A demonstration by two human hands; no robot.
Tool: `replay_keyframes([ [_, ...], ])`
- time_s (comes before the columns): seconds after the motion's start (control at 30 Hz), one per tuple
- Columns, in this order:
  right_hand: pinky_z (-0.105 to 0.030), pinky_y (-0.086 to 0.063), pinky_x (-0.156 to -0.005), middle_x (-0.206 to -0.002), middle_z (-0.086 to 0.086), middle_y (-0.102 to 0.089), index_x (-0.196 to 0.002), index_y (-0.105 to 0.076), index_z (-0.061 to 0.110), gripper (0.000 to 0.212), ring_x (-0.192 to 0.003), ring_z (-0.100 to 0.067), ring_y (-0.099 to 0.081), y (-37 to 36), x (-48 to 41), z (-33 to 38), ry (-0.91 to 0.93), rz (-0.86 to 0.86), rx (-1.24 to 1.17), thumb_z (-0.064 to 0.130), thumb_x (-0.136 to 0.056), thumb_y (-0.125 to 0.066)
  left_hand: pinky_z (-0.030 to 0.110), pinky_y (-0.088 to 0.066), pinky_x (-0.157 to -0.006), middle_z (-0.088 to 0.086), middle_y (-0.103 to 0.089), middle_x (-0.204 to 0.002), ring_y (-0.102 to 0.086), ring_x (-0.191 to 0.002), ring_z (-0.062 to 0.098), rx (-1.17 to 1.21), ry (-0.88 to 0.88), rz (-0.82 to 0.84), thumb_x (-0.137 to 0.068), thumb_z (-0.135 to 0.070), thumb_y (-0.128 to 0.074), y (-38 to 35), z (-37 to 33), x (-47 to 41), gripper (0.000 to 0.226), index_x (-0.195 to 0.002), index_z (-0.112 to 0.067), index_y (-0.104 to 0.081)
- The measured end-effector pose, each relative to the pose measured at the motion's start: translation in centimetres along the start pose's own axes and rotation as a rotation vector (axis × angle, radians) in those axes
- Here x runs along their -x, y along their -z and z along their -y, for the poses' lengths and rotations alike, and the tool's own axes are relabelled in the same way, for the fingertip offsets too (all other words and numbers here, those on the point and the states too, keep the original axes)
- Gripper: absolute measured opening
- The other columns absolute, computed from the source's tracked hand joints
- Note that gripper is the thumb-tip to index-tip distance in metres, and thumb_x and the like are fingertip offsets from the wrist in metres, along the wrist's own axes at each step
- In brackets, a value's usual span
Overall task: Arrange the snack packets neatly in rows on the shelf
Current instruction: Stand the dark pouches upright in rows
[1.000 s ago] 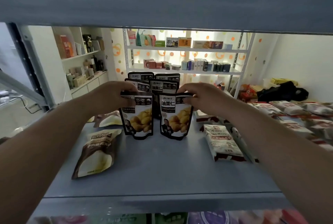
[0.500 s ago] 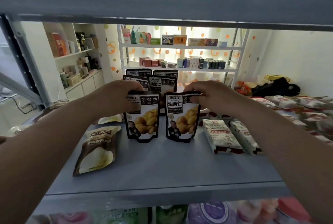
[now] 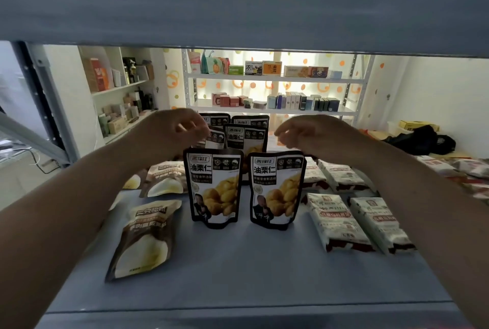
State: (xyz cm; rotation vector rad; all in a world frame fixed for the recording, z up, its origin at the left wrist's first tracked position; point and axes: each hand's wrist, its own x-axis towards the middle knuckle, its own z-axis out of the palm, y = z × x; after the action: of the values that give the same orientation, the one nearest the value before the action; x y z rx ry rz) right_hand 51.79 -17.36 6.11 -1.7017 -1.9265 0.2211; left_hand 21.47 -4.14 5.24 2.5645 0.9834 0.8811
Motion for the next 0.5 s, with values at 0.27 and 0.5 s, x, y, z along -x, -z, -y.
replay_keyframes([
  [0.27,-0.022,-0.041,-0.06,-0.115,0.009,-0.062,-0.129,-0.056,0.031,0.041,-0.083,-0.003,-0.057,-0.9,-10.0,-0.3,-0.012,0.055,0.217,0.046,-0.091,-0.064,0.025,-0.048,-0.08,-0.002,-0.06,-0.126,-0.057,-0.109,0.014,-0.272,-0.096,0.138,-0.083,-0.025,-0.073,-0.5,4.1,-6.0,0.05,-0.131,-0.029,-0.055],
  [0.5,-0.017,-0.031,-0.059,-0.103,0.009,-0.06,-0.122,-0.066,0.024,0.029,-0.079,-0.005,-0.049,-2.9,-12.1,-0.9,0.088,0.157,0.41,0.024,-0.093,-0.065,0.019,-0.045,-0.072,-0.024,-0.061,-0.088,-0.06,-0.082,-0.004,-0.246,-0.056,0.139,-0.081,-0.024,-0.074,-1.6,5.4,-7.7,0.027,-0.096,-0.044,-0.067],
])
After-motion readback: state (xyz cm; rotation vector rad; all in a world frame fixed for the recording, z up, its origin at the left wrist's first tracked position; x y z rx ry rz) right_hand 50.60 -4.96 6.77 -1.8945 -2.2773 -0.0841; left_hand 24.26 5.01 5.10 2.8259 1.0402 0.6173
